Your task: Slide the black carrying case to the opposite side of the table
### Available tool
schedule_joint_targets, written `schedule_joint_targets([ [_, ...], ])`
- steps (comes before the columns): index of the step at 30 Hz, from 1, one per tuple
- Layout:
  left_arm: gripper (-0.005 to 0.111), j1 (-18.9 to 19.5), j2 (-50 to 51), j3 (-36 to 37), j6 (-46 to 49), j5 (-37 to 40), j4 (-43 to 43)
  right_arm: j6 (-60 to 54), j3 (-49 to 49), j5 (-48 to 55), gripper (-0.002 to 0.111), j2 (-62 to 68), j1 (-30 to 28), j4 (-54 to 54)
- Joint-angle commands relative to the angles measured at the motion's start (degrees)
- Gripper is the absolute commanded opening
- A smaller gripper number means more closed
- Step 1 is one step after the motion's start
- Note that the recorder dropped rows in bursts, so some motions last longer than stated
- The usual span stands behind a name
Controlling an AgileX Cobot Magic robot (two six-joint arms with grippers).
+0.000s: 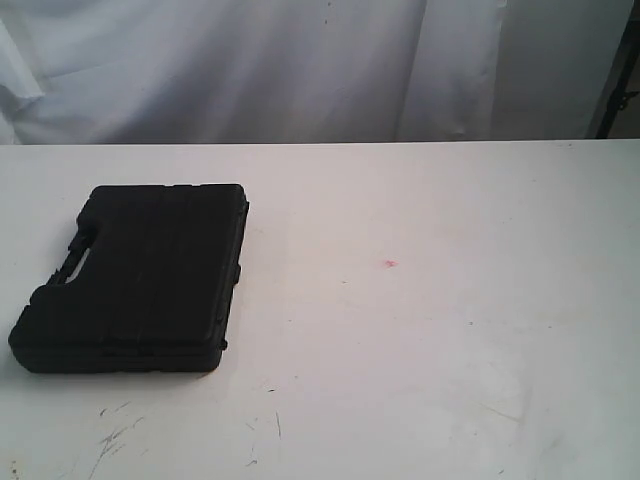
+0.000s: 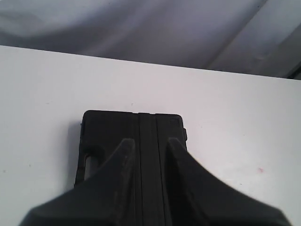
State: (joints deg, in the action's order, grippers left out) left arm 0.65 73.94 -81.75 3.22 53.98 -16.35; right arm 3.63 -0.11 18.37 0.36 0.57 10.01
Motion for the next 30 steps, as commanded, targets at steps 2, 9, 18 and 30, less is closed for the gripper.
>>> schedule_joint_targets([
  [2, 0.023, -0.01, -13.27, 11.64, 0.28, -7.91, -3.16, -0.01, 0.11, -0.08, 0.0, -0.36, -0.57, -0.08],
  [9, 0.023, -0.01, -33.13, 30.23, 0.28, -23.82, -4.09, -0.01, 0.11, -0.08, 0.0, -0.36, -0.57, -0.08],
  [18, 0.023, -0.01, -52.85, 45.95, 0.5, -27.35, -2.84, -0.01, 0.11, -0.08, 0.0, -0.36, -0.57, -0.08],
  [30, 0.0, -0.01, -71.18, 53.19, 0.46, -25.85, -2.84, -0.01, 0.11, -0.08, 0.0, -0.36, -0.57, -0.08],
])
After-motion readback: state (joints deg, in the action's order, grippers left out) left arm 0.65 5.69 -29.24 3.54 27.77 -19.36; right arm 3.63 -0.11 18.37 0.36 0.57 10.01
